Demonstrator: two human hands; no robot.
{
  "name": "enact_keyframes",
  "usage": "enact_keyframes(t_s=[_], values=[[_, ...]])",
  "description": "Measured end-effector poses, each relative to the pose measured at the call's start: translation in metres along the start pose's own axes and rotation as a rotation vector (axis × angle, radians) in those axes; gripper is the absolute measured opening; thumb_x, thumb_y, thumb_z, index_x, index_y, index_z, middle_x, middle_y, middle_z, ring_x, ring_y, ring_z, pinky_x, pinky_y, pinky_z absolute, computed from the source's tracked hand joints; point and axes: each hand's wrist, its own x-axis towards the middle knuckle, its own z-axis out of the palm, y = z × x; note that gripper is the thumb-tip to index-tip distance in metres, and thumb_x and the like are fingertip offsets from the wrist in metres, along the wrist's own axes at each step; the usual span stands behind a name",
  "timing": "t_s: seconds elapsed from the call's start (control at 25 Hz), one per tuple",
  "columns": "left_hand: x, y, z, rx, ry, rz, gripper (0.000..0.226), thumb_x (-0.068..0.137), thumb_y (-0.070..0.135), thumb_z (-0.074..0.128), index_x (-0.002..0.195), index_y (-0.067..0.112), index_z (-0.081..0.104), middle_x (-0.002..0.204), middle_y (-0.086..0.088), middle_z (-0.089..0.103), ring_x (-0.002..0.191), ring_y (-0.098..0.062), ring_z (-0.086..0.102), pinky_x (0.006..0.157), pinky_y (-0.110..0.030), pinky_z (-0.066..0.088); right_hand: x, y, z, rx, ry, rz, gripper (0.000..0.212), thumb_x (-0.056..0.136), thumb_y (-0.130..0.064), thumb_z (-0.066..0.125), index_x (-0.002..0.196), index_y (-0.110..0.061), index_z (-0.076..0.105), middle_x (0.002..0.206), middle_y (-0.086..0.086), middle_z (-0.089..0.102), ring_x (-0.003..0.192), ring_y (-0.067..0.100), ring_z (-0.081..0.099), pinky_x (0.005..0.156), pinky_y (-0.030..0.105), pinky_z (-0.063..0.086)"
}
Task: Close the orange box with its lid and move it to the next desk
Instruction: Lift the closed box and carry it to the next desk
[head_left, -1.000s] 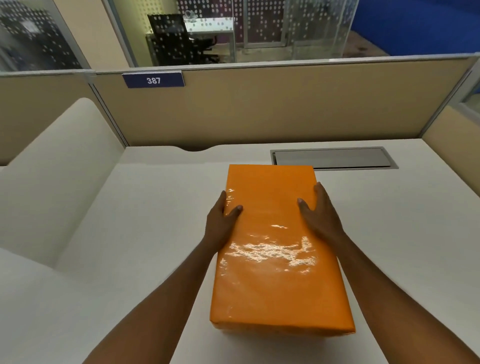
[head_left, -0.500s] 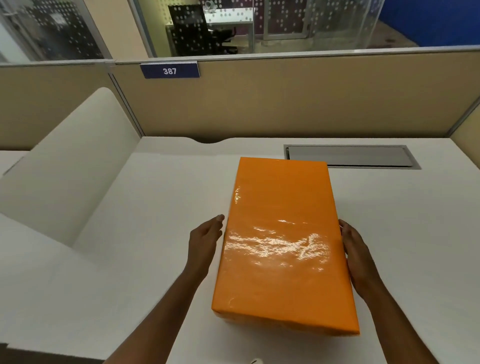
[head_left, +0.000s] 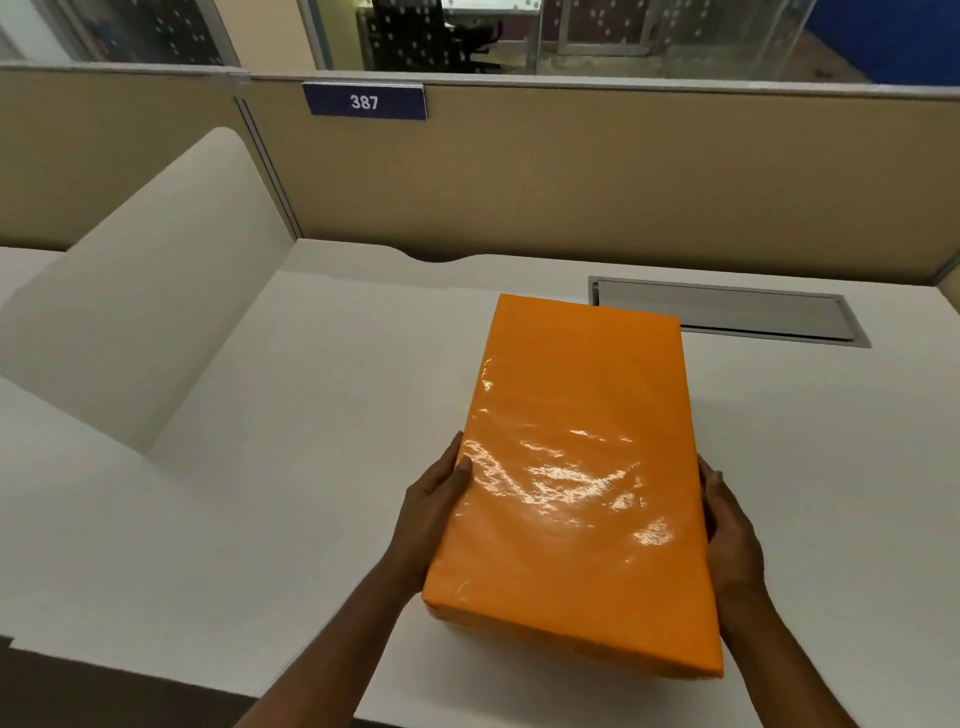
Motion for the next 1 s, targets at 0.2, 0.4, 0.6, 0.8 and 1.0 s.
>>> enact_keyframes(t_s=[0.2, 0.4, 0.6, 0.8, 1.0], values=[[0.034, 0.024, -0.06, -0.059, -0.017, 0.026, 0.038, 0.089, 0.032, 0.061, 0.126, 0.041, 0.058, 0.11, 0.01, 0.074, 0.094, -0.019, 0.073, 0.065, -0.026, 0.058, 0.013, -0.01, 0.057, 0.019, -0.089, -0.036, 0.035, 0.077, -0.049, 0.057, 0.112, -0.051, 0.06, 0.112, -0.009, 0.07, 0.093, 0.026, 0.071, 0.07, 0.042, 0.058], [0.088, 0.075, -0.159, -0.025, -0.017, 0.076, 0.042, 0.082, 0.03, 0.07, 0.117, 0.052, 0.06, 0.108, 0.011, 0.074, 0.09, -0.018, 0.074, 0.063, -0.025, 0.059, 0.054, -0.032, 0.177, 0.031, -0.245, -0.089, 0.045, 0.078, -0.046, 0.061, 0.123, -0.044, 0.056, 0.118, -0.002, 0.068, 0.096, 0.028, 0.07, 0.067, 0.04, 0.059], [0.161, 0.133, -0.273, 0.025, 0.034, 0.107, 0.047, 0.083, 0.026, 0.069, 0.125, 0.044, 0.058, 0.112, 0.007, 0.073, 0.092, -0.017, 0.073, 0.064, -0.027, 0.059, 0.104, -0.04, 0.319, 0.125, -0.381, -0.09, 0.046, 0.092, -0.044, 0.046, 0.135, -0.028, 0.047, 0.132, 0.011, 0.059, 0.113, 0.037, 0.06, 0.09, 0.057, 0.049], [0.216, 0.163, -0.347, 0.043, 0.09, 0.115, 0.048, 0.086, 0.029, 0.065, 0.131, 0.041, 0.054, 0.124, 0.006, 0.066, 0.1, -0.019, 0.07, 0.07, -0.03, 0.058, 0.137, -0.042, 0.422, 0.11, -0.323, -0.088, 0.047, 0.094, -0.043, 0.043, 0.137, -0.025, 0.046, 0.131, 0.011, 0.059, 0.111, 0.033, 0.061, 0.092, 0.056, 0.049], [0.257, 0.169, -0.387, 0.031, 0.113, 0.13, 0.047, 0.087, 0.029, 0.063, 0.132, 0.04, 0.054, 0.121, 0.009, 0.067, 0.096, -0.015, 0.071, 0.066, -0.026, 0.058, 0.172, -0.044, 0.477, 0.059, -0.315, -0.124, 0.051, 0.094, -0.043, 0.041, 0.142, -0.024, 0.039, 0.133, 0.008, 0.056, 0.112, 0.03, 0.061, 0.091, 0.051, 0.051]])
